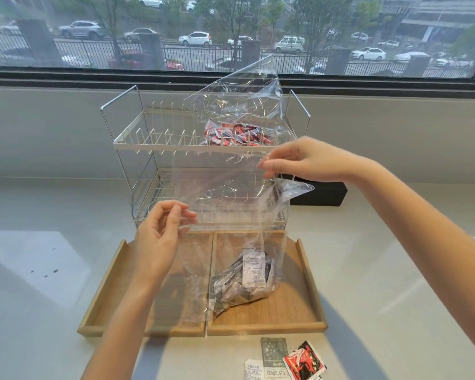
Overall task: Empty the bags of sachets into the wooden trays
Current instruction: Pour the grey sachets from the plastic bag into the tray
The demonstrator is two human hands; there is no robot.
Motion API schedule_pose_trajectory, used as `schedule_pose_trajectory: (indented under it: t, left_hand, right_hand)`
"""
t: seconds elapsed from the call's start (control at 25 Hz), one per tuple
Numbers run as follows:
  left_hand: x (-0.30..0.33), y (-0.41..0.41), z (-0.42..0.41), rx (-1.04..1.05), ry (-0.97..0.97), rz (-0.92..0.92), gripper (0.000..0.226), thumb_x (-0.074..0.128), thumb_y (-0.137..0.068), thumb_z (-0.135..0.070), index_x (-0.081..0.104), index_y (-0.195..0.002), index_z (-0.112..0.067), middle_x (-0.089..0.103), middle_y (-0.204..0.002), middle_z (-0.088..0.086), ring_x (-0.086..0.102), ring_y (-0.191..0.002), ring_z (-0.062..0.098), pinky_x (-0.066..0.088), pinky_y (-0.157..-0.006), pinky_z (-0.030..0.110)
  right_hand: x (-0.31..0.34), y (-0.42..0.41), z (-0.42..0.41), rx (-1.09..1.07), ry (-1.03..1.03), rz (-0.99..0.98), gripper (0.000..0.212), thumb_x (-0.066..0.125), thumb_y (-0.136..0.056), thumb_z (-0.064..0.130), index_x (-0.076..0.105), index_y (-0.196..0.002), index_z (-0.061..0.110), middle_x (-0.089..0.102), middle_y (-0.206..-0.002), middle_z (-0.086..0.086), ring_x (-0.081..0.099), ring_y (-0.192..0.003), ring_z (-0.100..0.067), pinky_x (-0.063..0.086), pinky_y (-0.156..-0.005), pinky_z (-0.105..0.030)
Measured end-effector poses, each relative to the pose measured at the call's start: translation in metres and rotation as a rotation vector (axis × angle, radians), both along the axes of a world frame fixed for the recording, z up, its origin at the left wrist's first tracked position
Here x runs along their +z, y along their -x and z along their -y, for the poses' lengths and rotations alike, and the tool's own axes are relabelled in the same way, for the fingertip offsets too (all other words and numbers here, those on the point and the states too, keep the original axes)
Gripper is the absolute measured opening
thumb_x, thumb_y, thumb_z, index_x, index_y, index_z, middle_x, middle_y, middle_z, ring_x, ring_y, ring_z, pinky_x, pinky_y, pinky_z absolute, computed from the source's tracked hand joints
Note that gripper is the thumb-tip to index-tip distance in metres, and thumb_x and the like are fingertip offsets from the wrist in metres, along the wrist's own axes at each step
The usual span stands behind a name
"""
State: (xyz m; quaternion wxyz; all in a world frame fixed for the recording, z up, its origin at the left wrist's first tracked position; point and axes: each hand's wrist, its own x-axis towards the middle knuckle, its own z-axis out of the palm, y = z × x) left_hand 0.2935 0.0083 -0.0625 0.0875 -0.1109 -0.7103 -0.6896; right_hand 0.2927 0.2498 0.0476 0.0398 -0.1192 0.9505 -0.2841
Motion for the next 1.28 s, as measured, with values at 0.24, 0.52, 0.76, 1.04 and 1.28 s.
schedule_pose_trajectory:
  t: [0.24, 0.52, 0.76, 1.04, 1.28]
  left_hand:
    - [0.0, 0.0, -0.001, -0.016, 0.007, 0.002, 0.017, 0.043, -0.091, -0.017, 0.056, -0.081, -0.023, 0.065, -0.08, -0.001, 0.065, -0.071, 0.0, 0.051, -0.064, 0.011]
    - [0.0, -0.001, 0.001, -0.034, 0.014, 0.011, 0.019, 0.043, -0.091, -0.017, 0.056, -0.08, -0.024, 0.065, -0.079, -0.001, 0.065, -0.072, 0.001, 0.052, -0.065, 0.012]
    - [0.002, -0.004, 0.003, -0.091, 0.047, 0.0, 0.02, 0.043, -0.091, -0.015, 0.057, -0.08, -0.023, 0.067, -0.07, -0.008, 0.066, -0.072, 0.002, 0.053, -0.066, 0.013]
    - [0.0, -0.004, 0.008, -0.134, 0.043, 0.013, 0.02, 0.043, -0.091, -0.015, 0.058, -0.08, -0.019, 0.069, -0.072, -0.012, 0.066, -0.073, 0.004, 0.051, -0.065, 0.012]
    - [0.001, -0.001, 0.007, -0.122, 0.064, -0.02, 0.019, 0.044, -0.091, -0.015, 0.058, -0.079, -0.018, 0.069, -0.07, -0.012, 0.065, -0.071, 0.001, 0.051, -0.066, 0.012]
  right_hand:
    - [-0.021, -0.006, -0.017, -0.056, 0.051, 0.15, 0.035, 0.045, -0.089, 0.044, 0.067, -0.087, 0.017, 0.064, -0.065, 0.024, 0.057, -0.067, 0.009, 0.039, -0.068, -0.006]
    - [-0.025, -0.001, -0.015, 0.067, 0.184, 0.222, 0.017, 0.043, -0.094, 0.029, 0.058, -0.084, 0.028, 0.061, -0.076, 0.021, 0.054, -0.072, 0.007, 0.04, -0.07, -0.01]
    - [-0.02, 0.006, -0.011, 0.182, 0.241, 0.334, 0.022, 0.046, -0.088, 0.024, 0.067, -0.093, 0.018, 0.069, -0.085, 0.015, 0.063, -0.087, -0.002, 0.045, -0.082, -0.009]
    - [0.001, -0.001, -0.015, 0.159, 0.337, 0.086, 0.019, 0.047, -0.092, 0.017, 0.057, -0.076, 0.016, 0.065, -0.073, 0.005, 0.064, -0.078, -0.008, 0.049, -0.082, -0.022]
    - [0.02, -0.008, -0.02, 0.067, -0.023, -0.368, 0.003, 0.063, -0.082, 0.022, 0.064, -0.08, 0.021, 0.065, -0.071, 0.006, 0.06, -0.075, -0.003, 0.039, -0.074, 0.0]
